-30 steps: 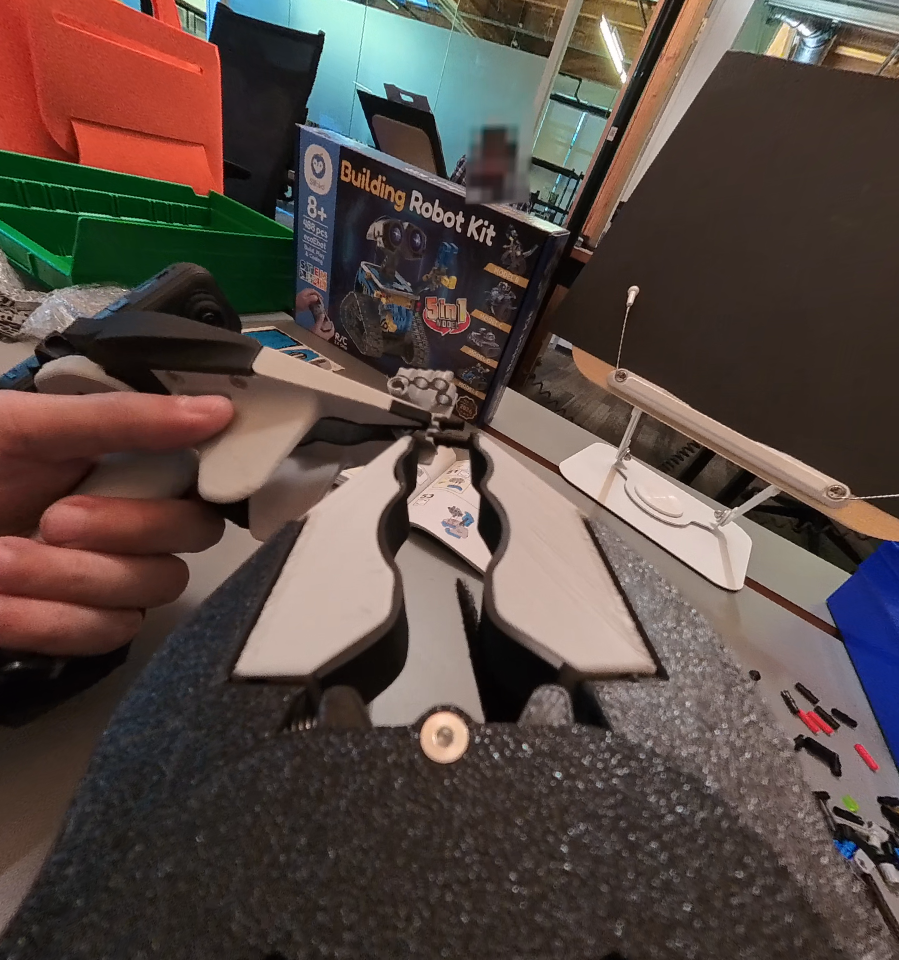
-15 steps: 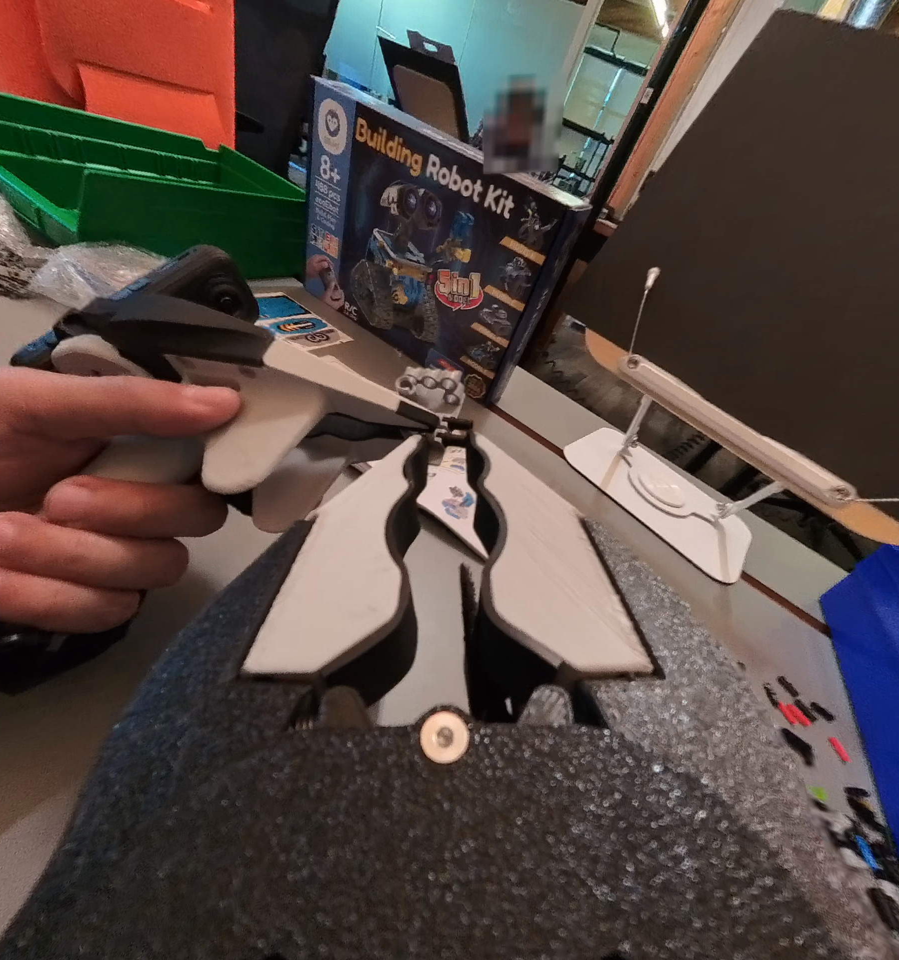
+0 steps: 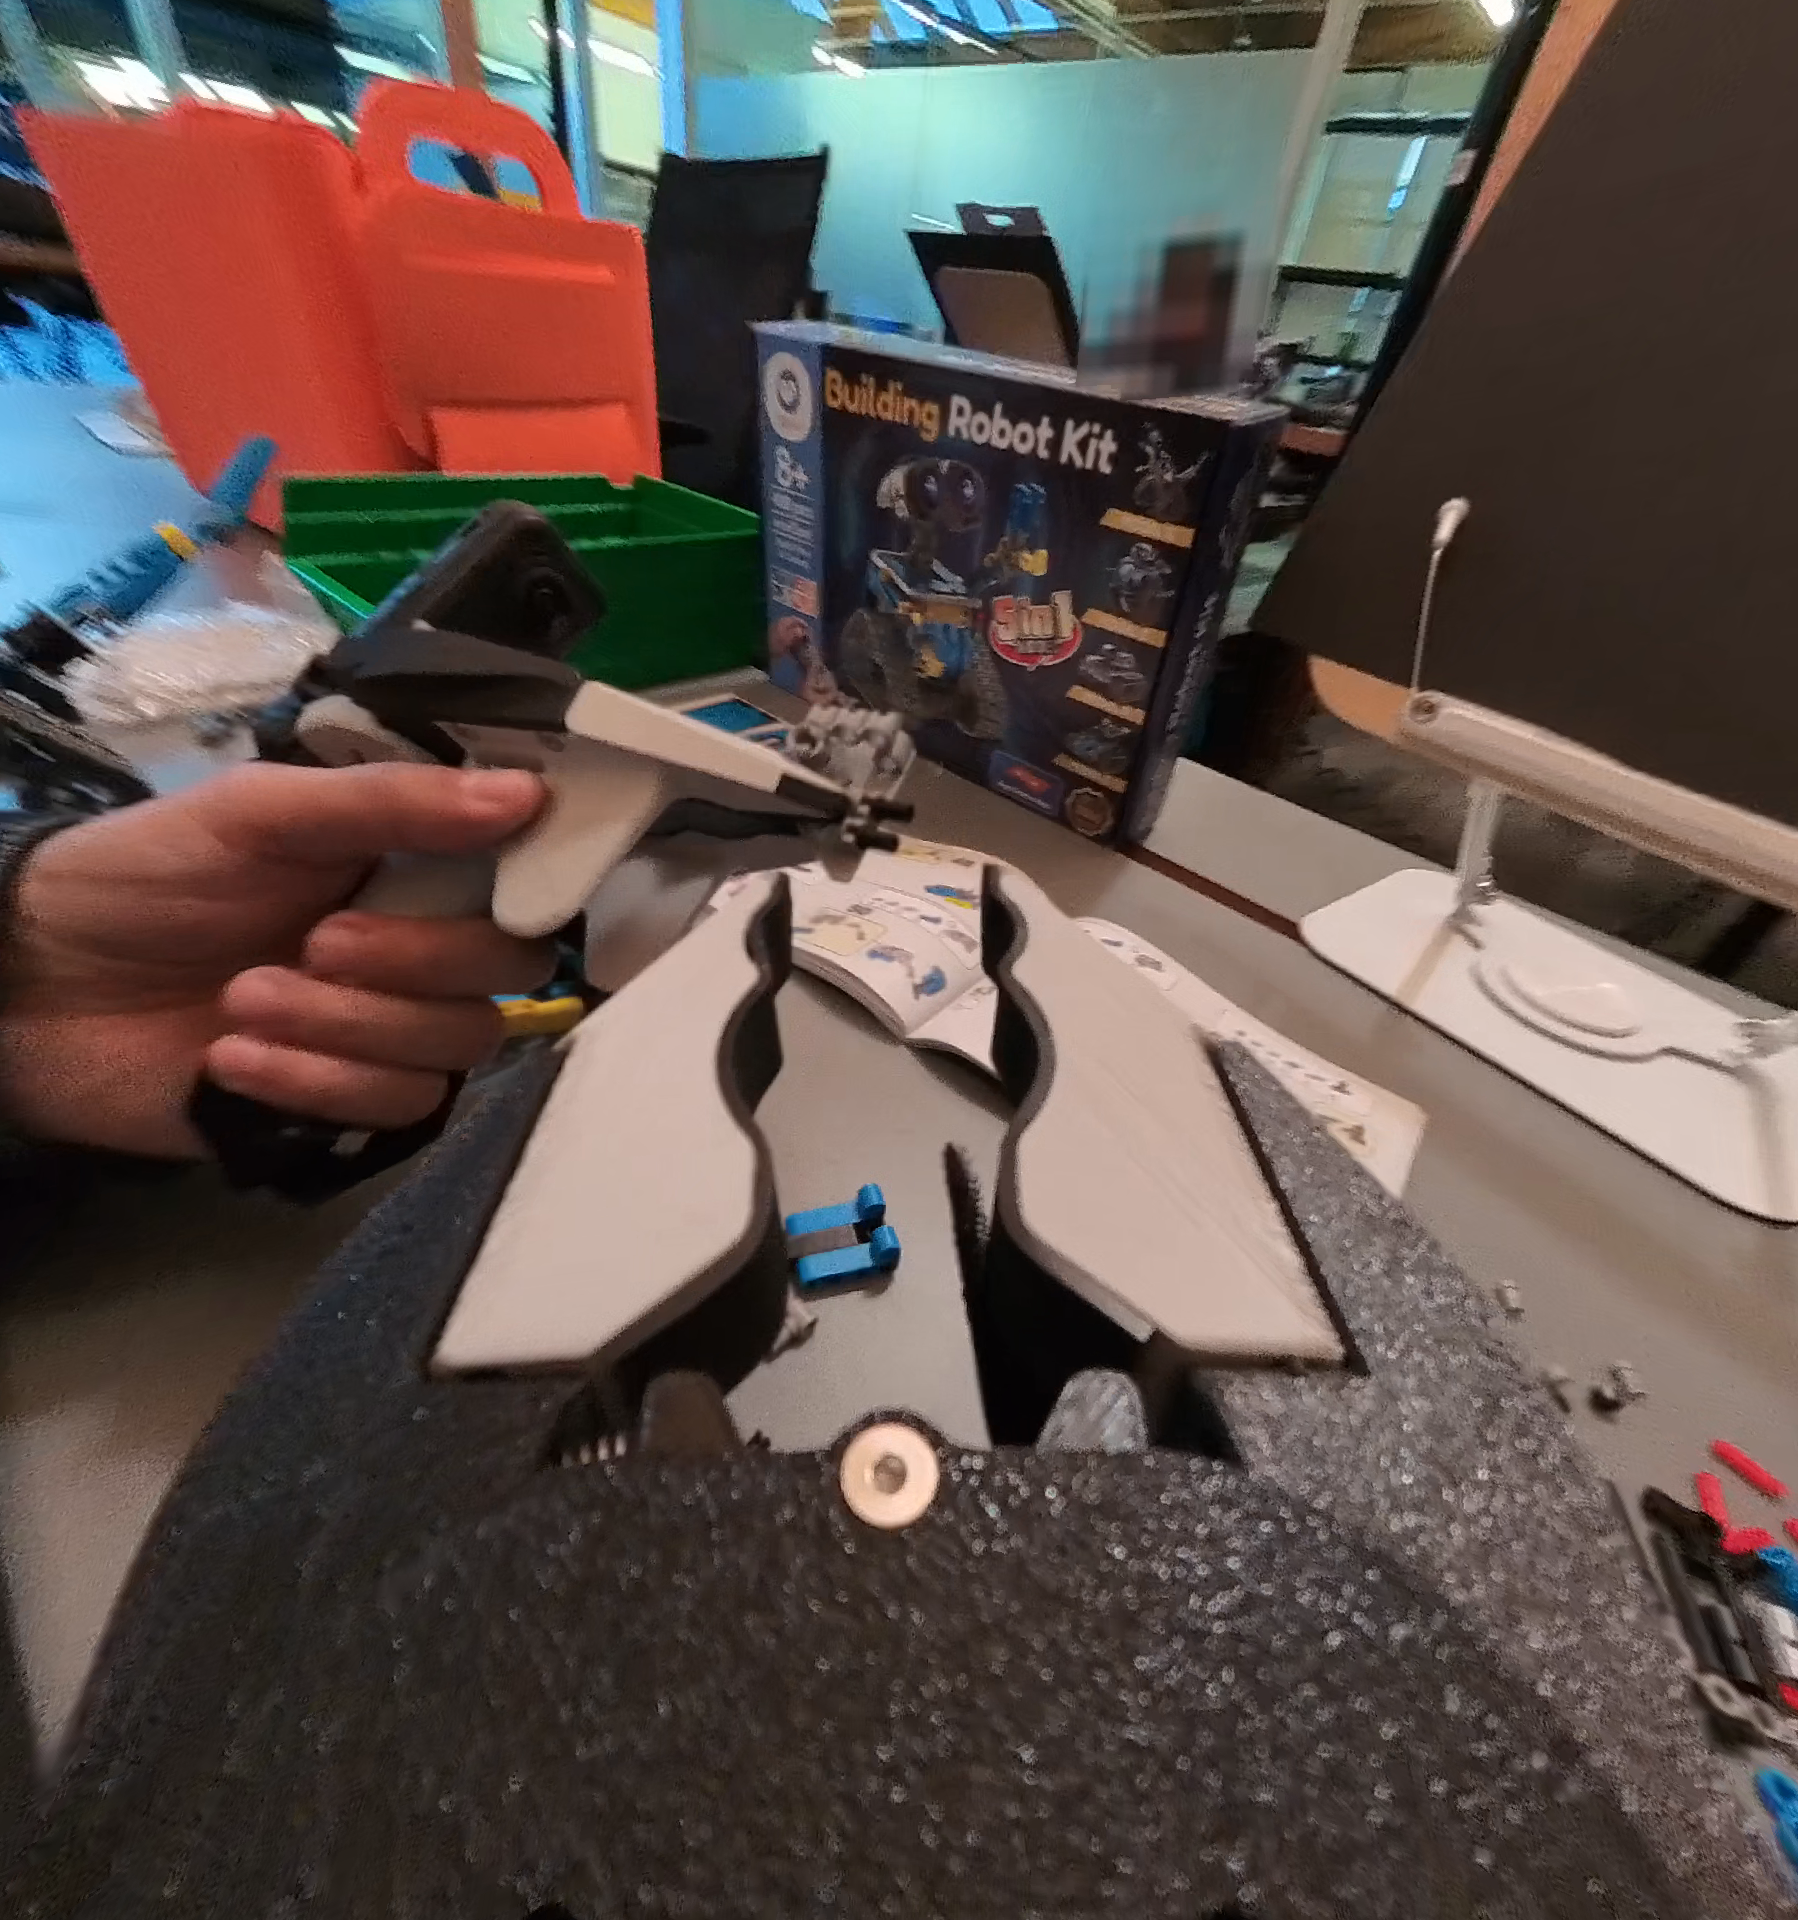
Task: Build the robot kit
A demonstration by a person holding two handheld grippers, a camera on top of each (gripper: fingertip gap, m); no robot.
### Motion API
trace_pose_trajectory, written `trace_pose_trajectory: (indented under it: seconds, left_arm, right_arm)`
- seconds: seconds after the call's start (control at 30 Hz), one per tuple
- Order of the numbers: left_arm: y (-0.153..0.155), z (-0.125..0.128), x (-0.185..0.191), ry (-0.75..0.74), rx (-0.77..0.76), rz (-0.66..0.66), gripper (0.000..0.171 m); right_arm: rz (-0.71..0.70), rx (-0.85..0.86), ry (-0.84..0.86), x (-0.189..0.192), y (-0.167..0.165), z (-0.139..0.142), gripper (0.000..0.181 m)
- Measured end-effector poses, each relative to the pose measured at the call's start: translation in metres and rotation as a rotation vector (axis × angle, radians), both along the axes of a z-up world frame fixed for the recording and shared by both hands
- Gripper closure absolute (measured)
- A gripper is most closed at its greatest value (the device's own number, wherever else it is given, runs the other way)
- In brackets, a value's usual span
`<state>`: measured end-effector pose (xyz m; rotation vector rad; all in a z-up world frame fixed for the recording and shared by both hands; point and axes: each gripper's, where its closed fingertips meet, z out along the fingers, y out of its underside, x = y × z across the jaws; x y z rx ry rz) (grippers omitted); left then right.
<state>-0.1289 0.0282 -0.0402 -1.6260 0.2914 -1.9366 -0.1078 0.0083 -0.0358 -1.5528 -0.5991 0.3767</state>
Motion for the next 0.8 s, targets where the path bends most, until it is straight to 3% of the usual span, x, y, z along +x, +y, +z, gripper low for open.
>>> trace_pose_trajectory:
  seconds: [0.23, 0.37, 0.5, 0.8]
  left_arm:
    - [0.004, -0.016, -0.018, 0.33, 0.208, 0.003, 0.164]
    - [-0.004, -0.041, -0.023, 0.496, 0.282, -0.056, 0.165]
    - [-0.018, -0.04, -0.019, 0.486, 0.292, -0.112, 0.164]
    - [-0.011, -0.05, -0.02, 0.541, 0.322, -0.092, 0.164]
  right_arm:
    - [0.204, -0.274, 0.082, 0.021, 0.016, -0.022, 0.153]
    - [0.273, -0.392, 0.197, 0.024, 0.02, -0.041, 0.157]
    - [0.336, -0.439, 0.297, 0.015, 0.012, -0.045, 0.162]
    - [0.332, -0.445, 0.129, 0.014, 0.013, -0.069, 0.163]
